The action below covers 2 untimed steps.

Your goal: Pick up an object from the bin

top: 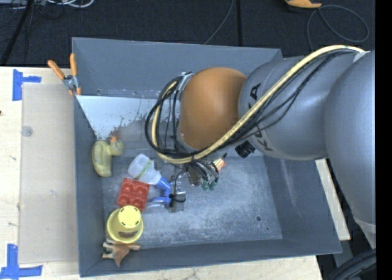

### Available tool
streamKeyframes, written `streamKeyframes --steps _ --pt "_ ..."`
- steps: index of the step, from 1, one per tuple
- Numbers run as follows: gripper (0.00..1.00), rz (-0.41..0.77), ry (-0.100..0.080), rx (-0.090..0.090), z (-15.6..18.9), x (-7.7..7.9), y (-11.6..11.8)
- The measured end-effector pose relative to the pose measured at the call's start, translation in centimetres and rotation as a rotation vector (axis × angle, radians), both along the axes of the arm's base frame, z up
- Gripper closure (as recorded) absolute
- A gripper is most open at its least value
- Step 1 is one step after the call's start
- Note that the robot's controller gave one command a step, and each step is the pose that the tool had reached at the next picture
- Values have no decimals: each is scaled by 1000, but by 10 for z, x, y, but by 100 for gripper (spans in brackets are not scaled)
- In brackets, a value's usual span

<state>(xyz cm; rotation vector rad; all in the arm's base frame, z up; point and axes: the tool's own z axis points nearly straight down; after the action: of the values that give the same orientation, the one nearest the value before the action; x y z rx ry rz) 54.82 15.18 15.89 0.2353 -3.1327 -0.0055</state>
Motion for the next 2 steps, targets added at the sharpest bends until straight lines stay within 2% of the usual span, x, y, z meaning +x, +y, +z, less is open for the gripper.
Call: streamKeyframes --steps 1,2 --pt "0 106 -3 -2 -54 17 -27" --pt "100 -72 7 -25 -90 21 42"
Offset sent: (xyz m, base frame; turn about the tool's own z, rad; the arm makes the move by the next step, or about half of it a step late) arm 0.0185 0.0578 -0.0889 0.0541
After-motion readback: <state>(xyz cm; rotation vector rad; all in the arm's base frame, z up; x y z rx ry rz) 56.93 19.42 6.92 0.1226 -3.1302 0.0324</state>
